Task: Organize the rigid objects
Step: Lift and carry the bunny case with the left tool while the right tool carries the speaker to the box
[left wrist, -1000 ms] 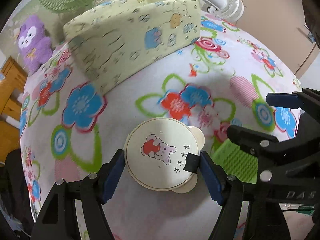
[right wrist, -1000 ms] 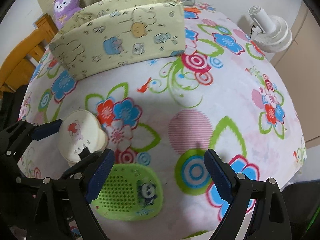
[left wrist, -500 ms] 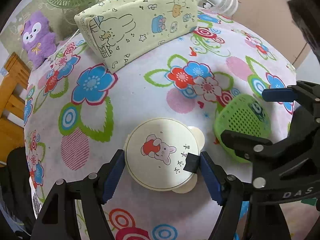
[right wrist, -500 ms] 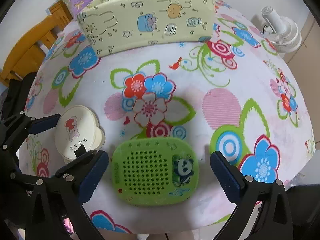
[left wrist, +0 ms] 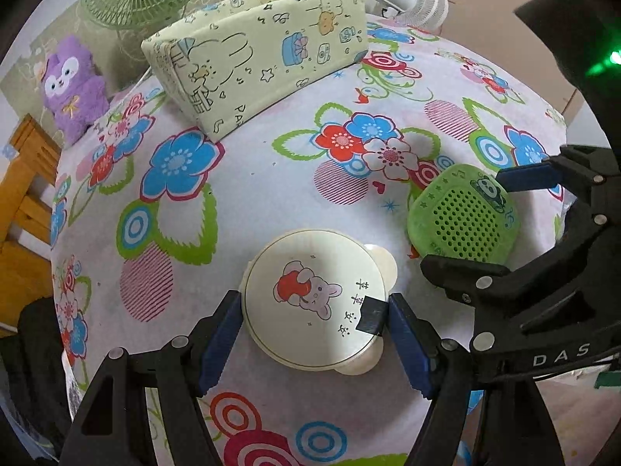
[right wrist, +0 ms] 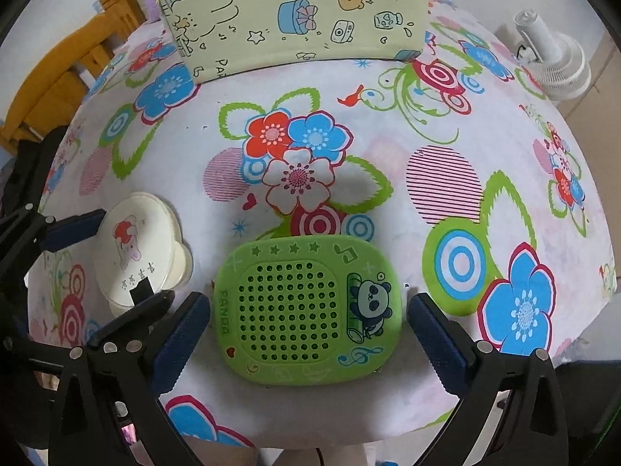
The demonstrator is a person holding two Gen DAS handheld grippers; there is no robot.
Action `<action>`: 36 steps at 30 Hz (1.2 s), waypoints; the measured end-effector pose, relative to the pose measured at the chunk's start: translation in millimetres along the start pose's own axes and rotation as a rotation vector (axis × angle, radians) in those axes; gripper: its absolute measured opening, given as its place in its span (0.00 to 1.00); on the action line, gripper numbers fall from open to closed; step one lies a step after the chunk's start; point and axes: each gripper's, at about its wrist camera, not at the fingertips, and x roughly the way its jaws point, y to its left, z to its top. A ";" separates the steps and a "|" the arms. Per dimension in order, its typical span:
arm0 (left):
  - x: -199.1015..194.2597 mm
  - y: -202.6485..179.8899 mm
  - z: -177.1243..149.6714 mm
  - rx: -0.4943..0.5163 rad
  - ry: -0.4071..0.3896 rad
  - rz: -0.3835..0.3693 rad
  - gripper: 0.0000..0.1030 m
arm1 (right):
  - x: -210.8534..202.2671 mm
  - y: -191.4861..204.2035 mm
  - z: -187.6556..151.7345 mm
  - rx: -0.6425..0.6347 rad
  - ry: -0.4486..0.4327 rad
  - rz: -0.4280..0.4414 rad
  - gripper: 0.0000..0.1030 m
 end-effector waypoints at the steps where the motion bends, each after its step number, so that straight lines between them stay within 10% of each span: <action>1: -0.1 -0.1 0.2 0.005 -0.002 0.003 0.74 | 0.5 0.1 -0.2 -0.003 0.003 -0.003 0.99; 36: -1.7 3.1 67.7 -0.151 0.039 0.030 0.74 | -17.8 -36.0 48.8 -0.007 -0.010 -0.058 0.92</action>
